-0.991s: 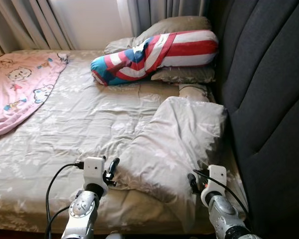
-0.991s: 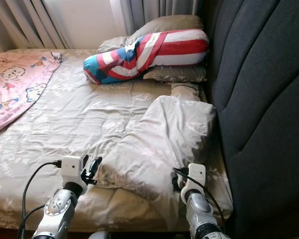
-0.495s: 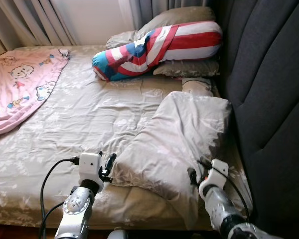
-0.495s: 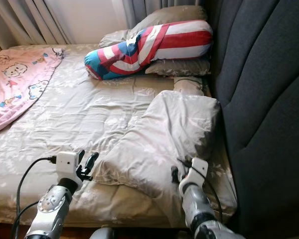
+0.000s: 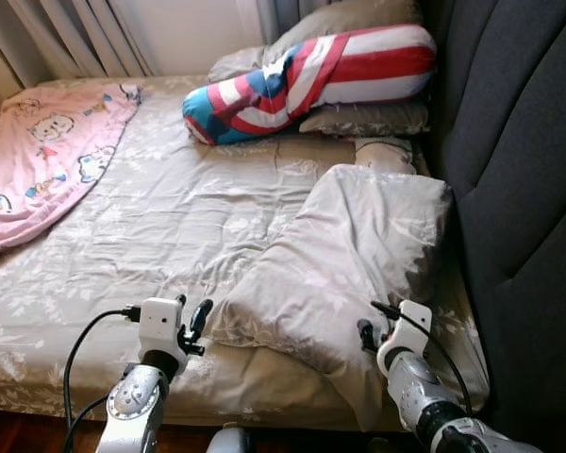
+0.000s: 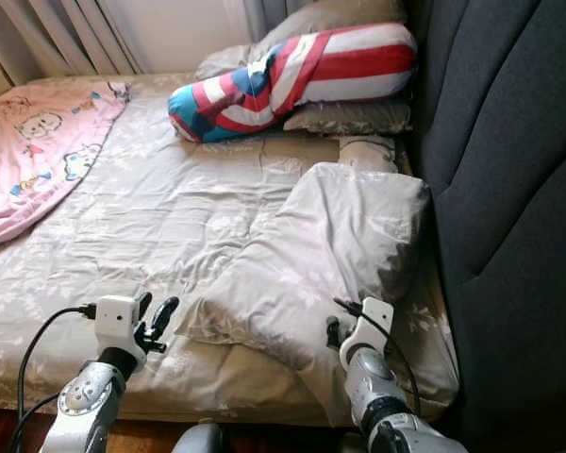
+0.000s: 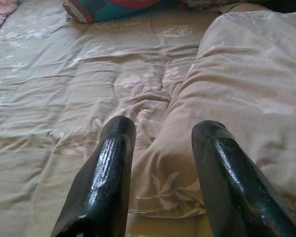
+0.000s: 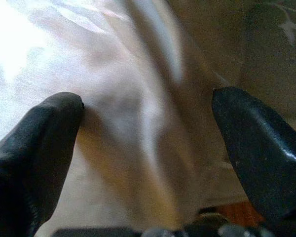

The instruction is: Clean up the room

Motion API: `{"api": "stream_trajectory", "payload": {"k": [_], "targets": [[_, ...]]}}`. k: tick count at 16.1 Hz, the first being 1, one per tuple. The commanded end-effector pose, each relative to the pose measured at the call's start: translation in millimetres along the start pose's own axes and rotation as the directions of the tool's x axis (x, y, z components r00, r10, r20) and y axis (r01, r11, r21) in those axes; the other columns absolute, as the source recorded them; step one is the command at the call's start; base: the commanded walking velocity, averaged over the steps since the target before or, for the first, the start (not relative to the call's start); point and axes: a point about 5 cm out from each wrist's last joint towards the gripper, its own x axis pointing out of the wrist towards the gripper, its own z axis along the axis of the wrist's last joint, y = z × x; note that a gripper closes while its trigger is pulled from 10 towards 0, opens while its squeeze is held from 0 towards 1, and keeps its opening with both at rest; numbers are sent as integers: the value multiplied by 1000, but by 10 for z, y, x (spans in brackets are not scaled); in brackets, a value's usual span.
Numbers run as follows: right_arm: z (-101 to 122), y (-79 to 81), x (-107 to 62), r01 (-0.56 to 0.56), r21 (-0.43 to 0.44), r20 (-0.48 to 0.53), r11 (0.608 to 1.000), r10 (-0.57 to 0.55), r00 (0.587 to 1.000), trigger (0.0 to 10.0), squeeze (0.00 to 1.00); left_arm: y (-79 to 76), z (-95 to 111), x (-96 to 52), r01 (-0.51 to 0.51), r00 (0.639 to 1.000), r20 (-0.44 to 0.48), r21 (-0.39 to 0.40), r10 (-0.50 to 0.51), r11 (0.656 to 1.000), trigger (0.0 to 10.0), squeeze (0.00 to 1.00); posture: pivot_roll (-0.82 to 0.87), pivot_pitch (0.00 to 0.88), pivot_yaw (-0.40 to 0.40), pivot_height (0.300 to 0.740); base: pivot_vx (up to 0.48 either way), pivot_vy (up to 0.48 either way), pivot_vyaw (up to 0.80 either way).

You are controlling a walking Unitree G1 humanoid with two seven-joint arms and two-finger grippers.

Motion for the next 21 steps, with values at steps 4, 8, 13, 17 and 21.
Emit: {"api": "stream_trajectory", "payload": {"k": [4, 8, 13, 17, 21], "targets": [[-195, 67, -27, -29, -1, -90, 1000, 28, 995, 10000, 0, 32, -3, -62, -6, 1000, -19, -2, 6, 1000, 10000, 0, 108, 166, 83, 670, 0, 0, 0], [-305, 201, -52, -105, 12, -130, 994, 105, 986, 10000, 0, 66, 17, -166, -9, 1000, -24, 7, 9, 1000, 10000, 0, 143, 196, 96, 670, 0, 0, 0], [-418, 118, -76, -83, -68, -164, 994, 71, 984, 10000, 0, 104, 57, -362, -8, 999, -45, 25, 9, 1000, 10000, 0, 191, 241, 116, 670, 0, 0, 0], [-334, 97, -58, -77, -114, -127, 991, 63, 990, 10000, 0, 140, 117, -444, -21, 998, -52, 31, 22, 999, 10000, 0, 221, 260, 118, 670, 0, 0, 0], [-374, 121, -68, -95, -128, -134, 987, 77, 988, 0, 0, 170, 157, -512, -31, 998, -57, 38, 33, 999, 10000, 0, 236, 274, 120, 670, 0, 0, 0]]}}
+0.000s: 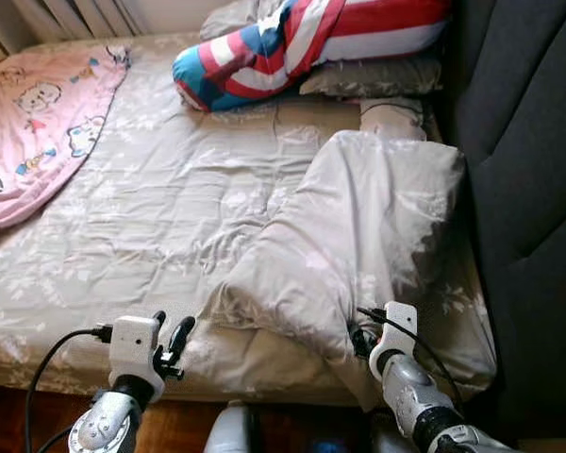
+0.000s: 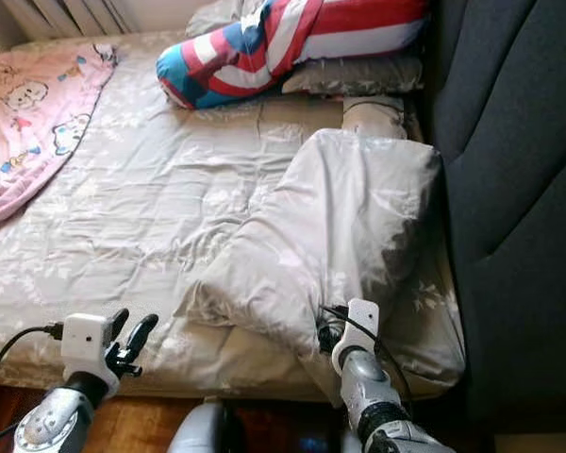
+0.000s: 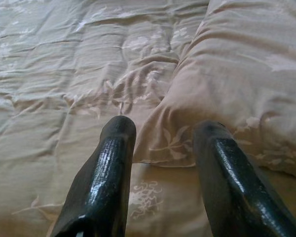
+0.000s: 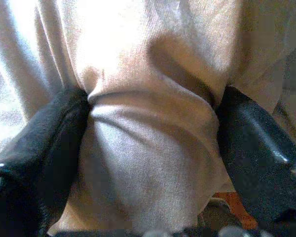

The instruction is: Clean up the room

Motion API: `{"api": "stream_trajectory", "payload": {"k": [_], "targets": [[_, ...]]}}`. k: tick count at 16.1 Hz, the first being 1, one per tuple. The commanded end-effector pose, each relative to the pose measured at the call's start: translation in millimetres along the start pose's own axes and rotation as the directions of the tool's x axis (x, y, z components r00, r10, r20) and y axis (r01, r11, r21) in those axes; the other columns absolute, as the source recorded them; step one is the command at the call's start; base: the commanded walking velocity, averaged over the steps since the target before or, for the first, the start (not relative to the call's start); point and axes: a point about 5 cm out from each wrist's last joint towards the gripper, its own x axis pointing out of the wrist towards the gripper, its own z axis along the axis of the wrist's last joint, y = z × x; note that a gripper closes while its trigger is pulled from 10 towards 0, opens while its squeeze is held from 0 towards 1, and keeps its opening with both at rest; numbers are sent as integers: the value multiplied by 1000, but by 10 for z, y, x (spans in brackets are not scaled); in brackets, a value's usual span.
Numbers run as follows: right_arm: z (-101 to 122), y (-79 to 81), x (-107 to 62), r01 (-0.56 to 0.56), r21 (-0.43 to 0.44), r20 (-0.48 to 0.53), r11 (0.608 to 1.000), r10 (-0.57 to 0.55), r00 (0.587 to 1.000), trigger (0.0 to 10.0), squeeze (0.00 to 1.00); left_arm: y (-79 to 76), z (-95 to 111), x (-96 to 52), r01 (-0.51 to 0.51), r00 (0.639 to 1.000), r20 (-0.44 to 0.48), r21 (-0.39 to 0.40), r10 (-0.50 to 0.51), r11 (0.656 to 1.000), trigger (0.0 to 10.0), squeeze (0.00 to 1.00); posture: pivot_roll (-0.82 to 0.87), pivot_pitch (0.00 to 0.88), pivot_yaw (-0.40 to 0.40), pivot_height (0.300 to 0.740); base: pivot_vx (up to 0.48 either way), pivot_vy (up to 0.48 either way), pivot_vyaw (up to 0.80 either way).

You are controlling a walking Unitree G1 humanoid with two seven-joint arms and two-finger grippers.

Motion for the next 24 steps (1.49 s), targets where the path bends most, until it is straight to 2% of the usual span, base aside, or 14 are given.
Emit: {"api": "stream_trajectory", "payload": {"k": [1, 5, 15, 21, 24], "targets": [[-318, 20, -51, -4, -16, -119, 1000, 2, 993, 0, 0, 80, -20, -71, -23, 999, -25, 8, 23, 1000, 10000, 0, 237, 277, 120, 670, 0, 0, 0], [-385, 17, -67, -10, -12, -134, 1000, 8, 991, 0, 0, 62, -14, -82, -19, 999, -37, 5, 19, 1000, 10000, 0, 229, 283, 123, 670, 0, 0, 0], [-378, -50, -72, -16, -17, -124, 1000, 14, 992, 0, 0, 23, -28, -27, -16, 999, -40, -8, 16, 1000, 10000, 0, 206, 262, 109, 670, 0, 0, 0], [-312, -112, -62, -2, -28, -105, 1000, -1, 994, 0, 0, 2, -23, 111, -13, 1000, -22, -14, 12, 1000, 10000, 0, 172, 199, 88, 670, 0, 0, 0], [-253, -193, -57, 31, -28, -81, 999, -34, 996, 0, 0, -41, -51, 192, -3, 1000, -18, -26, 3, 1000, 10000, 0, 139, 179, 88, 670, 0, 0, 0]]}}
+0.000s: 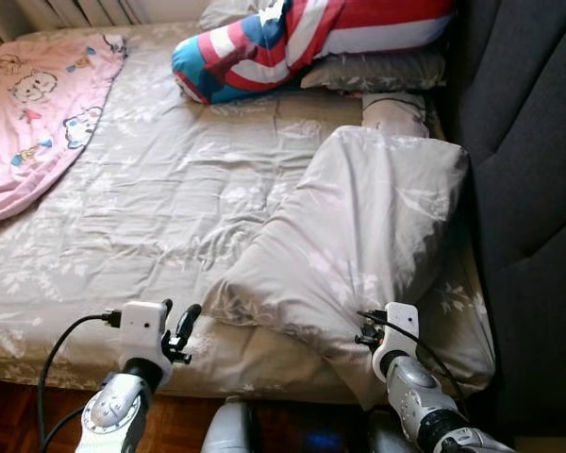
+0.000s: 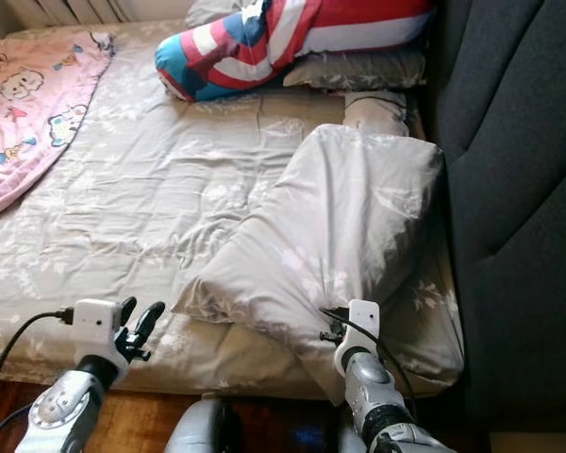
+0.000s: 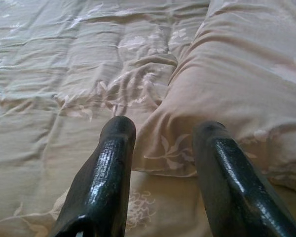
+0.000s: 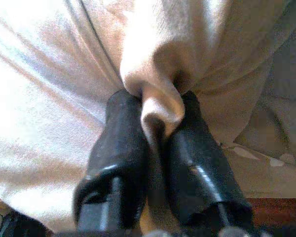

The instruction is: Clean up the room

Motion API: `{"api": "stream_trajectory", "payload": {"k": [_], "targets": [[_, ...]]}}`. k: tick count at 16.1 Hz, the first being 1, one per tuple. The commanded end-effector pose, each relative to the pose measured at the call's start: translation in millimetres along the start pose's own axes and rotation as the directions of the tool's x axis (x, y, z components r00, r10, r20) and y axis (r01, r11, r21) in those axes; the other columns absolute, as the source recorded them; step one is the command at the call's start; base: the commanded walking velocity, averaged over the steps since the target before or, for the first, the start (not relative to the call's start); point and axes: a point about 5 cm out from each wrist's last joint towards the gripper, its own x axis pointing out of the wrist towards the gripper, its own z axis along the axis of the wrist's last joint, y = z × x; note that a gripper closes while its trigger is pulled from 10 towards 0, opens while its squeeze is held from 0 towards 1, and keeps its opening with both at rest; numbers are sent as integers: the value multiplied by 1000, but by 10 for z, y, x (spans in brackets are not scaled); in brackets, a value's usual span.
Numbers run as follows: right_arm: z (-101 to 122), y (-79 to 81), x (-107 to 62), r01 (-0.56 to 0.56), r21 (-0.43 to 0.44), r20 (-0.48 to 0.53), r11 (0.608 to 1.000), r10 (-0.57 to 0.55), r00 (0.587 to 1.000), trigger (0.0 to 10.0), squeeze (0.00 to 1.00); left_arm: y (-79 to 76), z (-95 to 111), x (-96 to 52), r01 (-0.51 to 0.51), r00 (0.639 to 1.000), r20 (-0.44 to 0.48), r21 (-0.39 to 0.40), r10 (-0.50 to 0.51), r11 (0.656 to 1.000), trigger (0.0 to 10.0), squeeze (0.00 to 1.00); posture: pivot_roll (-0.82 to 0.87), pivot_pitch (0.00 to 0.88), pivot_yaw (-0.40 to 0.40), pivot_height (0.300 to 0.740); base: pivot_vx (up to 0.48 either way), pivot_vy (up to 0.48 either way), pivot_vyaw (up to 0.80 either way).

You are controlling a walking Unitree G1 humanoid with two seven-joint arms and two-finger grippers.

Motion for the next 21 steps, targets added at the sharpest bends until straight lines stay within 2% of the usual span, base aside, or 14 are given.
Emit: {"api": "stream_trajectory", "payload": {"k": [1, 4, 5, 6, 9, 12, 16, 17, 20, 21], "targets": [[-239, -108, -48, 50, 14, -95, 999, -49, 994, 0, 0, -10, -76, 5, -3, 1000, -23, 0, 3, 1000, 10000, 0, 126, 180, 86, 670, 0, 0, 0], [-116, -211, -37, 82, 24, -51, 996, -81, 995, 0, 0, -24, -87, 95, -2, 1000, -17, -8, 2, 1000, 10000, 0, 83, 168, 74, 670, 0, 0, 0], [-14, -362, -45, 129, 36, -12, 991, -129, 992, 0, 0, -41, -84, 156, -7, 1000, -7, -17, 7, 1000, 10000, 0, 66, 155, 65, 670, 0, 0, 0], [8, -402, -49, 142, 35, -3, 989, -142, 990, 0, 0, -45, -82, 166, -8, 1000, -5, -18, 8, 1000, 10000, 0, 64, 153, 64, 670, 0, 0, 0], [186, -786, -119, 261, 25, 62, 965, -262, 963, 0, 0, -82, -71, 278, -13, 1000, 13, -35, 13, 999, 10000, 0, 15, 130, 43, 670, 0, 0, 0], [411, -1327, -300, 432, -4, 136, 902, -428, 894, 0, 0, -134, -78, 358, -13, 1000, 27, -53, 14, 999, 10000, 0, -8, 113, 26, 670, 0, 0, 0], [627, -1756, -514, 596, 18, 191, 802, -588, 786, 0, 0, -148, -97, 401, -20, 999, 34, -63, 22, 998, 10000, 0, -24, 108, 17, 670, 0, 0, 0], [662, -1785, -531, 609, 21, 198, 793, -600, 775, 0, 0, -150, -103, 406, -20, 999, 37, -64, 23, 998, 10000, 0, -22, 108, 15, 670, 0, 0, 0], [683, -1694, -474, 591, -38, 198, 806, -573, 795, 0, 0, -133, -111, 408, -26, 999, 39, -62, 29, 998, 10000, 0, -17, 112, 17, 670, 0, 0, 0], [666, -1617, -433, 573, -38, 196, 818, -557, 807, 10000, 0, -129, -123, 405, -27, 999, 38, -60, 29, 998, 10000, 0, -13, 116, 20, 670, 0, 0, 0]]}}
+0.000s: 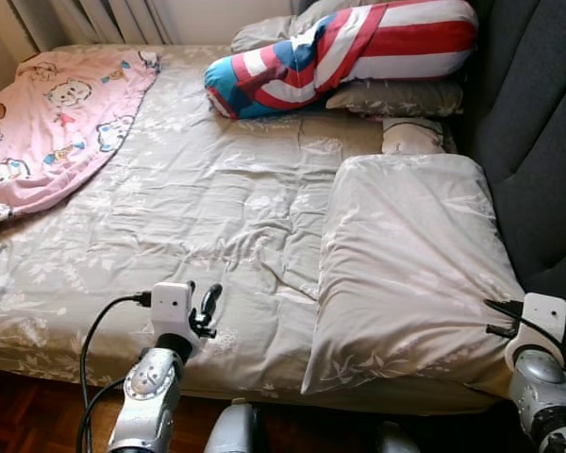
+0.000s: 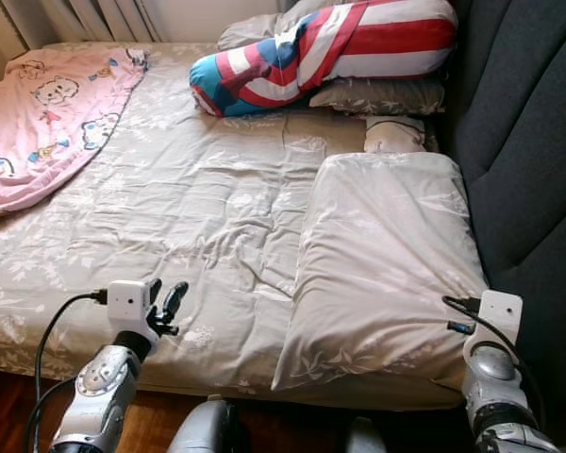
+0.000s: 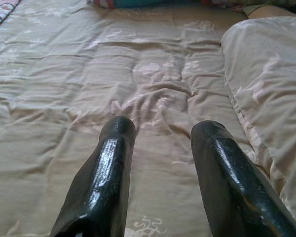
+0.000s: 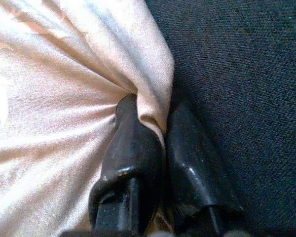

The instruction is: Clean up the room

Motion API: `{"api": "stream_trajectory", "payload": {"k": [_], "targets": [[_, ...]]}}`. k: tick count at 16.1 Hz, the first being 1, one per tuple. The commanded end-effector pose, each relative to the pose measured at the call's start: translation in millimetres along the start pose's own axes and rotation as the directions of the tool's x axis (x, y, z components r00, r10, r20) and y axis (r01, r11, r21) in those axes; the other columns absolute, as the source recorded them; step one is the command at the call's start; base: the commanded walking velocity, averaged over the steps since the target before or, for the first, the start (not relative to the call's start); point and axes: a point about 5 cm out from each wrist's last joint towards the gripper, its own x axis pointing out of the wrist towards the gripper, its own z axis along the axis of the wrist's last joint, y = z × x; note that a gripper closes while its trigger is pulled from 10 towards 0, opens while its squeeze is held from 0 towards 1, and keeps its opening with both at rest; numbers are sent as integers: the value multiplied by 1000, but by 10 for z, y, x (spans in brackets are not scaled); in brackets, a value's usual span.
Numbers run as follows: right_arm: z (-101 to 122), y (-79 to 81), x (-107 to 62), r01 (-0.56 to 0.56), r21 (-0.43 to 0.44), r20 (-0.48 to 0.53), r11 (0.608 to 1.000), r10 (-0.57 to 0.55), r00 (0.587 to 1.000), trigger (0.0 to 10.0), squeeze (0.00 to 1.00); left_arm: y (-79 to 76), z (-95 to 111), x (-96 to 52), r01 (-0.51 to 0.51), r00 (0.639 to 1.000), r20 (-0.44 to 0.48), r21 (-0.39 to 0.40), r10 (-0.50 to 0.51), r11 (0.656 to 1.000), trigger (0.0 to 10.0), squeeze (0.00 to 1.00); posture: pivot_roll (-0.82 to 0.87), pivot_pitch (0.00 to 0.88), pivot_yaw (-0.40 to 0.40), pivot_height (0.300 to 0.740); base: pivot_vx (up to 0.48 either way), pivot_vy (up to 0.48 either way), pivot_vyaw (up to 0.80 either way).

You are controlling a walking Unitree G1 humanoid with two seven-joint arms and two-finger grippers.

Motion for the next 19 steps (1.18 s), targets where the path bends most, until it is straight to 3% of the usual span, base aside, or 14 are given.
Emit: {"api": "stream_trajectory", "payload": {"k": [1, 2, 3, 4, 5, 6, 8, 9, 10, 11, 13, 15, 19], "targets": [[49, -8, 2, 23, 8, 28, 1000, -23, 999, 10000, 0, 46, -58, -30, -13, 1000, -22, 5, 13, 1000, 10000, 0, -12, 116, 20, 670, 0, 0, 0], [45, 65, -9, -4, 8, 36, 1000, 3, 999, 10000, 0, 50, -63, -34, -13, 1000, -24, 6, 13, 1000, 10000, 0, -11, 118, 21, 670, 0, 0, 0], [31, 157, -25, -41, 12, 40, 999, 41, 998, 10000, 145, 56, -70, -37, -11, 1000, -24, 9, 11, 1000, 10000, 0, -8, 120, 24, 670, 0, 0, 0], [29, 195, -31, -58, 8, 43, 998, 57, 997, 10000, 918, 57, -71, -36, -11, 1000, -24, 9, 11, 1000, 10000, 0, -8, 120, 24, 670, 0, 0, 0], [42, 229, -36, -70, 0, 54, 998, 70, 996, 10000, 980, 56, -74, -33, -11, 1000, -24, 8, 11, 1000, 10000, 0, -8, 120, 25, 670, 0, 0, 0], [63, 234, -37, -65, -11, 72, 998, 65, 995, 10000, 925, 53, -76, -31, -11, 1000, -25, 7, 11, 1000, 10000, 0, -7, 120, 25, 670, 0, 0, 0], [118, 220, -37, -44, -19, 113, 999, 45, 993, 10000, 925, 47, -79, -30, -10, 1000, -25, 5, 10, 1000, 10000, 0, -7, 121, 27, 670, 0, 0, 0], [279, 264, -55, -65, -1, 228, 998, 63, 972, 10000, 847, 43, -83, -32, -6, 1000, -24, 2, 6, 1000, 10000, 0, -8, 121, 27, 670, 0, 0, 0], [348, 331, -79, -115, -7, 282, 993, 112, 953, 10000, 200, 46, -85, -34, -7, 1000, -25, 2, 7, 1000, 10000, 0, -8, 121, 27, 670, 0, 0, 0], [399, 441, -116, -189, -23, 327, 982, 186, 927, 10000, 0, 51, -90, -35, -8, 1000, -26, 0, 8, 1000, 10000, 0, -10, 121, 27, 670, 0, 0, 0], [446, 770, -268, -379, -27, 412, 925, 355, 839, 10000, 0, 31, -107, -39, -7, 1000, -30, -10, 7, 1000, 10000, 0, -14, 122, 25, 670, 0, 0, 0], [403, 901, -364, -447, 15, 446, 894, 394, 803, 10000, 0, -2, -121, -38, -2, 999, -33, -17, 2, 1000, 10000, 0, -17, 117, 24, 670, 0, 0, 0], [171, 988, -412, -479, 14, 381, 878, 438, 814, 10000, 0, -39, -181, -9, -16, 999, -53, -50, 13, 999, 10000, 0, -25, 93, 17, 700, 0, 0, 0]]}}
